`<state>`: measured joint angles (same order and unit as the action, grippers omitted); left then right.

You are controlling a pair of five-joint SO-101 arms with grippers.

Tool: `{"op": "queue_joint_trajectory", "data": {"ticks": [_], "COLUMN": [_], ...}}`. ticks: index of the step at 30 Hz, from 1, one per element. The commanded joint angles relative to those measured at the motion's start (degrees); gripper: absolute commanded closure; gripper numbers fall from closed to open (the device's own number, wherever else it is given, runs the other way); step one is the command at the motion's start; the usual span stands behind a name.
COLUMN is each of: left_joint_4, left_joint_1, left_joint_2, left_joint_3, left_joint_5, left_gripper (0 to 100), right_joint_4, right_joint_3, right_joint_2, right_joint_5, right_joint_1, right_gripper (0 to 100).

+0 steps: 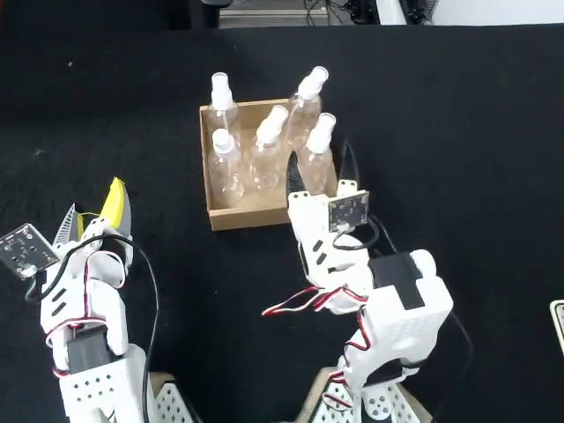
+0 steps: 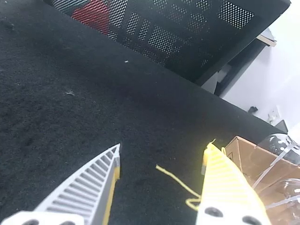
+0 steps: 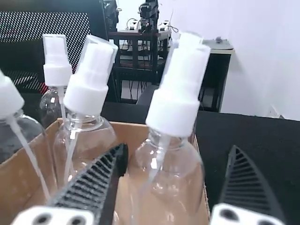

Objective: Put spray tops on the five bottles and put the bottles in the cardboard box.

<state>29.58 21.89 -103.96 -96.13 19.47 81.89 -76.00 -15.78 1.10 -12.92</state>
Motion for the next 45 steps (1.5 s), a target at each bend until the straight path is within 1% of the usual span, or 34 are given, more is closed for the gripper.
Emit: {"op": "queue_joint_trajectory", "data": {"ticks": [1, 6, 12, 18, 23, 28, 32, 35, 37, 38, 40, 42, 43, 45], "left_joint_4": [-0.09, -0.09, -0.09, -0.09, -0.09, -0.09, 0.00, 0.18, 0.35, 0.35, 0.35, 0.35, 0.35, 0.35], "left_joint_1": [-0.57, -0.57, -0.57, -0.57, -0.57, -0.66, -0.66, -0.66, -0.66, -0.66, -0.66, -0.66, -0.66, -0.66], "left_joint_2": [-0.70, -0.70, -0.70, -0.70, -0.70, -0.70, -0.70, -0.70, -0.70, -0.70, -0.70, -0.70, -0.70, -0.70], "left_joint_3": [-1.01, -1.01, -1.01, -1.01, -1.01, -1.10, -1.19, -1.19, -1.19, -1.19, -1.19, -1.19, -1.19, -1.19], "left_joint_5": [0.35, 0.35, 0.35, 0.35, 0.35, 0.35, 0.35, 0.35, 0.35, 0.35, 0.35, 0.44, 0.44, 0.44], "left_gripper": [73, 73, 73, 73, 73, 73, 73, 73, 73, 74, 78, 85, 89, 96], "right_joint_4": [1.67, 2.20, 6.51, 7.21, 12.22, 12.22, 11.96, 8.09, 6.33, 5.89, 5.71, 5.71, 5.71, 5.80], "right_joint_3": [-0.13, -1.71, -4.00, -5.41, -10.51, -17.54, -20.53, -20.26, -20.26, -20.18, -20.18, -20.18, -20.18, -20.18], "right_joint_2": [0.75, 0.84, 0.84, 0.84, 4.53, 12.35, 17.98, 20.53, 21.93, 22.64, 23.52, 24.22, 24.31, 24.31], "right_joint_5": [-0.62, -0.62, -0.62, -0.62, -0.62, -0.62, -0.62, -1.49, -1.76, -1.76, -1.76, -1.76, -1.85, -2.02], "right_joint_1": [-0.79, -0.79, -0.70, -0.79, -0.53, -0.26, -0.18, 2.20, 3.78, 4.75, 5.36, 5.27, 5.27, 5.45], "right_gripper": [70.8, 70.8, 70.8, 70.8, 70.8, 70.9, 70.9, 71.1, 74.3, 77.8, 87.1, 98.5, 98.8, 95.3]}}
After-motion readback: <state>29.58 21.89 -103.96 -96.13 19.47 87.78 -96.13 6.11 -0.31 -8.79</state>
